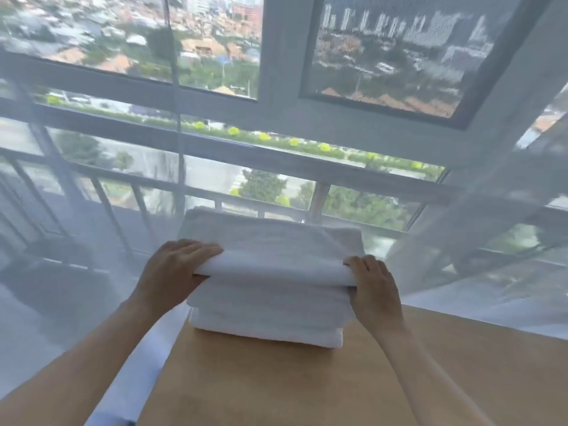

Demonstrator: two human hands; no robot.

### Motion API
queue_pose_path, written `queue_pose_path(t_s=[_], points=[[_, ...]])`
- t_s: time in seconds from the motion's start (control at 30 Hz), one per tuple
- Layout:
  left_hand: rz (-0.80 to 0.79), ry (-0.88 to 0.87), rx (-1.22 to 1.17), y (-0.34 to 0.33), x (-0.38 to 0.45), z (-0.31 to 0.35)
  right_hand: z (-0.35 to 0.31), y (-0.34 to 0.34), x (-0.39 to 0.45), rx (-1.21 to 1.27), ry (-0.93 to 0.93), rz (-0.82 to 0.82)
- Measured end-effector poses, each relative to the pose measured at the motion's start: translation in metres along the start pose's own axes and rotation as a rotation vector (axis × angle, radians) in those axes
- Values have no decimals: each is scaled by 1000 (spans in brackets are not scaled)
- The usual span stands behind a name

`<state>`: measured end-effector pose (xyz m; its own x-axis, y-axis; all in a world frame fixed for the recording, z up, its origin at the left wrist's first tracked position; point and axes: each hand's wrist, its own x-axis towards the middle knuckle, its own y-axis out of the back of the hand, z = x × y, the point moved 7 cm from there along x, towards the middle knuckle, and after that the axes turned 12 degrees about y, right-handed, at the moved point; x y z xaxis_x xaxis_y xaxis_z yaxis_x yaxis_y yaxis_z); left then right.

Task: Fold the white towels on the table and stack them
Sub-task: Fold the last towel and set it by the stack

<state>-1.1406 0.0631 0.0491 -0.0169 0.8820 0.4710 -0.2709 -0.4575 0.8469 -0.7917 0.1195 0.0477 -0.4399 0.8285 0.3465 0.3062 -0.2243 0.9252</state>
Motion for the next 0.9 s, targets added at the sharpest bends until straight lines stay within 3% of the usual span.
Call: queue_pose_path(t_s=[0.13, 0.33, 0.5, 0.73, 0.83, 0.9], points=[[-106, 20, -113, 8, 21, -5, -7, 0, -1, 80, -162, -22], [-359, 418, -490, -1, 35, -30, -4, 2, 6, 135, -204, -130], [-325, 716, -670, 2, 31, -39, 8, 2, 15, 276, -215, -213], [-166, 1355, -1342, -14, 39, -53, 27, 1, 28, 465, -363, -164], [-263, 1510, -1554, -21, 42, -62, 40, -10, 30, 383, -453, -165], [-331, 1498, -1525, -22, 46, -70, 47, -14, 30, 376, -529, -153]])
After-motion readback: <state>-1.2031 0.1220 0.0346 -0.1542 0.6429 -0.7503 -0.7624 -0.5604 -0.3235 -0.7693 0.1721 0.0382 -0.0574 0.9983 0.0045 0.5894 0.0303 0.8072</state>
